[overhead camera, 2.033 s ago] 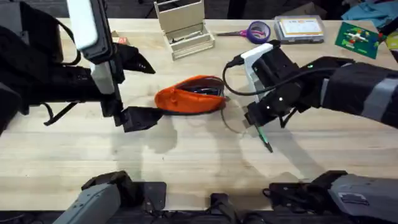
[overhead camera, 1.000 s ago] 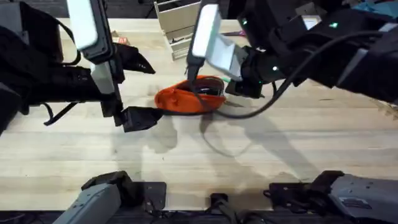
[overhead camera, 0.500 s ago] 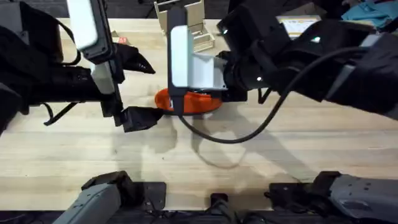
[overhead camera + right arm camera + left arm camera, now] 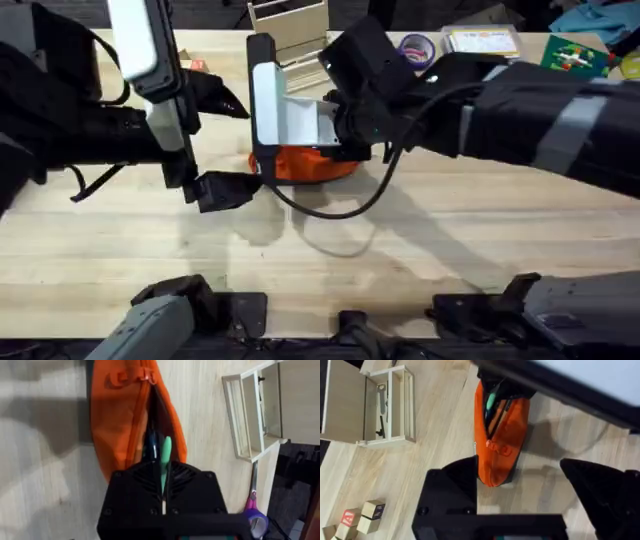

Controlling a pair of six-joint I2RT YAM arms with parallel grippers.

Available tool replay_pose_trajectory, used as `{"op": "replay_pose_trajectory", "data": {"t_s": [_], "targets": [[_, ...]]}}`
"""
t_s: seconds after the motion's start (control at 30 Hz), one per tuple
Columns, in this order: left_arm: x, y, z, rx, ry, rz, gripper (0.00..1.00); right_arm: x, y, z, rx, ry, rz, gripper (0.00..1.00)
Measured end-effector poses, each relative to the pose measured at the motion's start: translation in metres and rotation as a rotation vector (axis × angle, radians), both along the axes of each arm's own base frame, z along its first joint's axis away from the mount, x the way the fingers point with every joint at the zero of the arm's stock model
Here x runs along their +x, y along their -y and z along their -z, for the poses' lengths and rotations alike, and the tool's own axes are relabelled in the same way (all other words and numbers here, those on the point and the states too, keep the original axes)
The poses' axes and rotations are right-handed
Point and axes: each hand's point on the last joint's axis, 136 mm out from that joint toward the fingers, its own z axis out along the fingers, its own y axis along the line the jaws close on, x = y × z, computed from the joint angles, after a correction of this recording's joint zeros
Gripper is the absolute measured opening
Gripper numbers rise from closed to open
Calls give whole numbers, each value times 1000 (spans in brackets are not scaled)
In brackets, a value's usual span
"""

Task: Unzip the bag, pick up the pens from the table one at a time and place them inside, then zip the bag closed.

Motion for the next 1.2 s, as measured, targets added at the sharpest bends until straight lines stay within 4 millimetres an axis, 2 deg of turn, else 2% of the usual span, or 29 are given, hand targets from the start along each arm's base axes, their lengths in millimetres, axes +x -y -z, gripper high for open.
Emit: {"op": "replay_pose_trajectory", "data": {"t_s": [0.27,0.6,0.8,1.2], "targets": [[0,0,0,0,0,0,993,-3,-21,9,69,-42,-58,31],[0,0,0,0,0,0,993,-10,-52,2,156,-31,-139,31],[0,0,0,0,0,0,993,-10,-53,18,132,-57,-137,31],[0,0,0,0,0,0,993,-5,-47,19,123,-54,-115,31]]}}
